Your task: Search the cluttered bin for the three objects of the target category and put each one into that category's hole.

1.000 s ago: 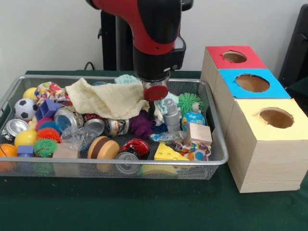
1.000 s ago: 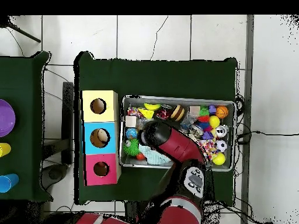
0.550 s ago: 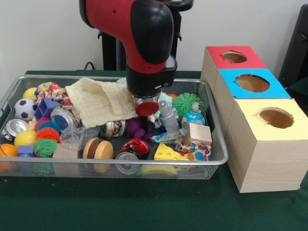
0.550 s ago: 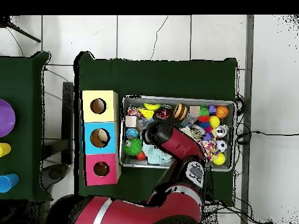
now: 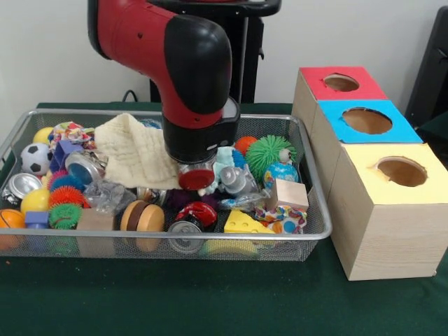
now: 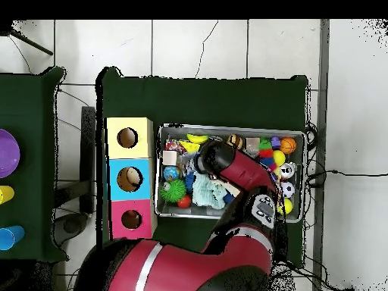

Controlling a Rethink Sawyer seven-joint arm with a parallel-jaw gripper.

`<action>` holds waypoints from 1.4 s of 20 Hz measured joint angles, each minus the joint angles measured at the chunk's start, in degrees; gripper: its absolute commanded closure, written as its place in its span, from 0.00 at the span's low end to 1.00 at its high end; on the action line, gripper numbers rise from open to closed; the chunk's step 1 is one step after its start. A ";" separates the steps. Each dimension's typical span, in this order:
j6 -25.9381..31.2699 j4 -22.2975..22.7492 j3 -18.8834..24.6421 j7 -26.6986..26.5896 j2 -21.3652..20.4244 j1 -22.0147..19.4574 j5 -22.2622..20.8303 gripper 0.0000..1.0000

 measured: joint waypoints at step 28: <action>2.89 -4.70 0.32 0.00 1.67 -1.88 -1.17 0.00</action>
